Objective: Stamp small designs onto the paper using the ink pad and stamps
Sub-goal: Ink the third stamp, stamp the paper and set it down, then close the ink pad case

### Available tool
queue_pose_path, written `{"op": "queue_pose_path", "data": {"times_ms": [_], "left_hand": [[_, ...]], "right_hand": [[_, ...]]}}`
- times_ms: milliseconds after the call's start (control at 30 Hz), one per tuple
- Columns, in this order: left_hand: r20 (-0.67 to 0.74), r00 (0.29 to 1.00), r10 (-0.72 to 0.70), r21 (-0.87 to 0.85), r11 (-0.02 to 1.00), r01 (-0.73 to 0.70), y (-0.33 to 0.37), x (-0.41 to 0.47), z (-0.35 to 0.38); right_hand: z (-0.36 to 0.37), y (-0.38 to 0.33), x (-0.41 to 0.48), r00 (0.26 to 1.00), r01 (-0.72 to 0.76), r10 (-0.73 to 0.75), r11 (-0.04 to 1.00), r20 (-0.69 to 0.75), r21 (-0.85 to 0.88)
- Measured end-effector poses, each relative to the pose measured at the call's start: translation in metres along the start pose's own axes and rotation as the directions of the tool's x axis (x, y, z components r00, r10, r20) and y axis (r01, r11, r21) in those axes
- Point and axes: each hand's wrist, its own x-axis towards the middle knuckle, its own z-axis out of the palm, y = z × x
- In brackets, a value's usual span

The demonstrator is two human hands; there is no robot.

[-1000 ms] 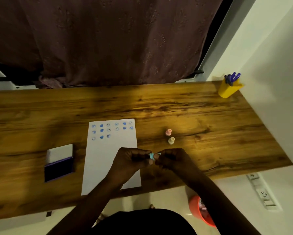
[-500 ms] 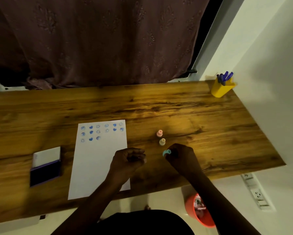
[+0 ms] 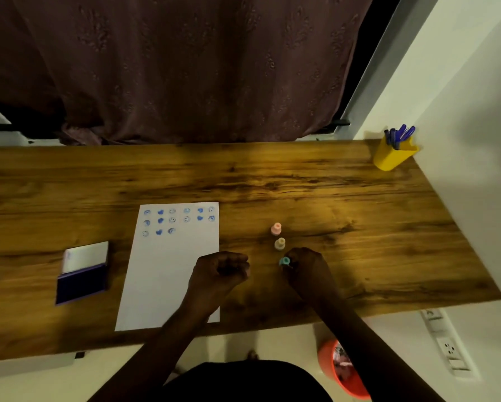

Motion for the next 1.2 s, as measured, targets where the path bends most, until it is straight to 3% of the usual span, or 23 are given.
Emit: {"op": "queue_pose_path", "data": {"times_ms": [233,400,633,867,1200], "left_hand": [[-0.015,1.000,-0.001,-0.022,1.000,0.000,0.001,-0.001,-0.005],[-0.031,0.999,0.029,-0.023,0.999,-0.030,-0.001,-0.002,-0.021],[-0.099,0.992,0.073,-0.011,0.997,-0.074,-0.012,-0.002,-0.060],[-0.223,0.975,-0.002,-0.002,1.000,0.002,-0.023,-0.008,-0.115],[-0.360,0.933,-0.014,0.014,1.000,0.020,-0.070,-0.020,-0.225]], "right_hand": [[-0.004,0.002,-0.003,1.000,-0.006,0.006,1.000,0.007,0.009],[-0.013,0.000,-0.010,0.996,-0.047,0.051,0.998,-0.070,0.050],[-0.021,-0.062,-0.023,0.958,0.173,-0.128,0.971,-0.256,0.164],[0.009,-0.143,-0.017,0.979,0.178,-0.139,0.939,-0.149,0.296],[0.086,-0.235,0.009,0.973,0.196,-0.223,0.933,0.058,0.301]]}}
